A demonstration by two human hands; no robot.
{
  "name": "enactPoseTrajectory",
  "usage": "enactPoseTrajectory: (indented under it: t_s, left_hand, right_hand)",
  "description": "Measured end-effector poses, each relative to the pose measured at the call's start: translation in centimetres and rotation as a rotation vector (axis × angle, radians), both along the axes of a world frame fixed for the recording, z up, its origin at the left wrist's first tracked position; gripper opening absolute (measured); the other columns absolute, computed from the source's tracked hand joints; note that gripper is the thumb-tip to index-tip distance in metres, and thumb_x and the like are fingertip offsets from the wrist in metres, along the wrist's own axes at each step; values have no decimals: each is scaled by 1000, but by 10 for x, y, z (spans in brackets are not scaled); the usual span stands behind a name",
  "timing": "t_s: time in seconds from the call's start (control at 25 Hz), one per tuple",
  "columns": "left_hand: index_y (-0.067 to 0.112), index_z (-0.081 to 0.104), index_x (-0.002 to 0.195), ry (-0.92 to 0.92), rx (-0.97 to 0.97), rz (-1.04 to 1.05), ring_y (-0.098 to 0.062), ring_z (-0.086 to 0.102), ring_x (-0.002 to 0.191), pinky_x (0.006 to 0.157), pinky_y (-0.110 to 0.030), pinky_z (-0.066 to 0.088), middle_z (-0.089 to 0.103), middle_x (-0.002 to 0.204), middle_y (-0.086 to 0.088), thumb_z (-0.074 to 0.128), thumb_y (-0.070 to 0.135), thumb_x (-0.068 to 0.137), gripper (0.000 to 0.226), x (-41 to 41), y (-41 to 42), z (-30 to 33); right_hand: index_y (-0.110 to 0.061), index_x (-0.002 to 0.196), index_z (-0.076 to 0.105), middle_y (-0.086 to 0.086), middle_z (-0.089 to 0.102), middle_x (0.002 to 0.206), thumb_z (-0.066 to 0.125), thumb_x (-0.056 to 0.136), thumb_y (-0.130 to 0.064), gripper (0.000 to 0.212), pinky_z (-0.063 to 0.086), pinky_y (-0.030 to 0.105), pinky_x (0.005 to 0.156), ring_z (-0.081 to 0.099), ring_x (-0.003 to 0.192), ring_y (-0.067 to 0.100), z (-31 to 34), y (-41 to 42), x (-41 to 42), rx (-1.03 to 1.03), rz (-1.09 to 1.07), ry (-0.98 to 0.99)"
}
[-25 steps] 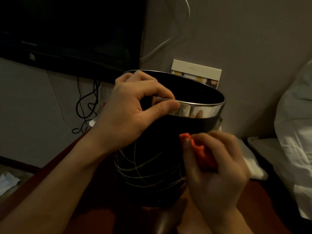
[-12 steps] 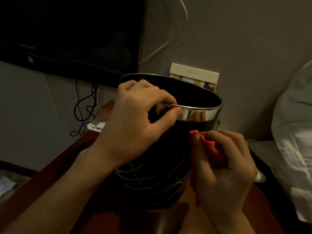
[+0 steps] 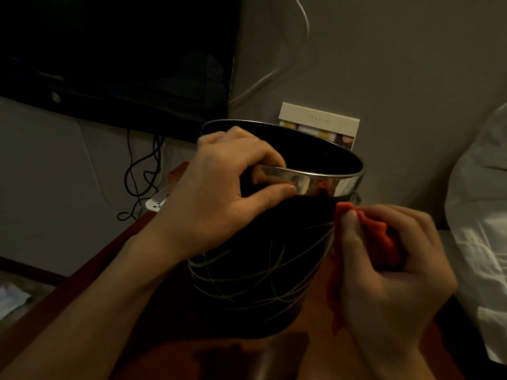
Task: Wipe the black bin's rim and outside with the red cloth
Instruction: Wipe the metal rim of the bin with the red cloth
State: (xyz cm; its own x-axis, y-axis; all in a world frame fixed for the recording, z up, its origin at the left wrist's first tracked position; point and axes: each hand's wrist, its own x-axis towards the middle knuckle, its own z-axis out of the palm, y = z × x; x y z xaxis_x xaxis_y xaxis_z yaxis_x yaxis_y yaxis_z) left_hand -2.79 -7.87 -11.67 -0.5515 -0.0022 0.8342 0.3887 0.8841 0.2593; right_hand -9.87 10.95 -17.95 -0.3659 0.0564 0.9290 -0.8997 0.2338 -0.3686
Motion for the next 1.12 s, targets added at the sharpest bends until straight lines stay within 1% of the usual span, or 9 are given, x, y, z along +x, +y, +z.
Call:
enactPoseTrajectory:
  t_s: [0.2,0.36,0.56,0.6,0.72,0.76,0.92,1.0,1.12]
  left_hand:
    - [27,61,91,9,17,-6,2,52,97,98,-23,31,57,91,17,68,39,80,17,-2,-1,-2]
    - [27,62,89,16,54,-10,-1,54,96,97,-25,33,59,89,15,69,37,79,16,-1,-4,-1]
    - [28,62,88,17,76,-16,-2,55,94,95,-22,33,59,87,15,70,36,80,13,-2,-5,-1]
    - [28,62,87,20,79,-18,-2,55,93,95,-22,33,59,87,15,70,37,80,14,-2,-5,-1]
    - [28,63,87,19,94,-31,-5,56,92,93,-21,34,59,87,13,66,41,80,15,-2,-7,-1]
    - [27,63,87,16,97,-36,-6,57,91,92,-21,34,60,87,12,65,41,80,15,-2,-8,-1]
    - [27,63,87,19,96,-29,-6,57,89,92,-23,36,60,85,10,66,39,80,14,-1,-7,-1]
    - [27,62,87,31,99,-18,-2,55,90,95,-24,33,58,85,13,64,39,81,13,-1,-6,-1]
    - [29,61,96,29,29,28,4,47,96,98,-28,26,51,87,21,59,40,84,16,-3,10,-5]
  right_hand:
    - [-5,99,74,2,62,101,70,93,-26,22,45,11,82,61,89,9,-16,-8,-4,122,-13,26]
    - [-4,98,79,6,67,102,71,91,-27,25,45,6,84,58,93,1,-36,-21,4,246,-3,102]
    - [-3,99,77,5,64,100,71,94,-26,24,48,16,79,64,86,18,-21,-7,-8,125,-55,55]
    - [-3,99,77,5,64,100,71,94,-26,24,48,16,79,64,86,18,-22,-8,-8,124,-48,47]
    - [-4,96,78,5,65,100,72,92,-25,23,45,9,81,60,95,-6,-33,-20,1,178,-12,57]
    - [-4,95,79,3,64,101,72,91,-26,23,45,8,82,58,94,-8,-34,-20,1,184,-9,67]
    - [-11,99,74,2,61,99,71,93,-27,18,45,12,79,59,85,9,-18,-7,-8,111,2,20]
    - [-14,100,72,1,62,99,70,94,-27,15,46,14,77,60,84,9,-17,-8,-7,105,17,5]
    - [-6,95,77,5,64,98,71,92,-25,21,45,12,80,61,86,8,-29,-17,-1,146,33,11]
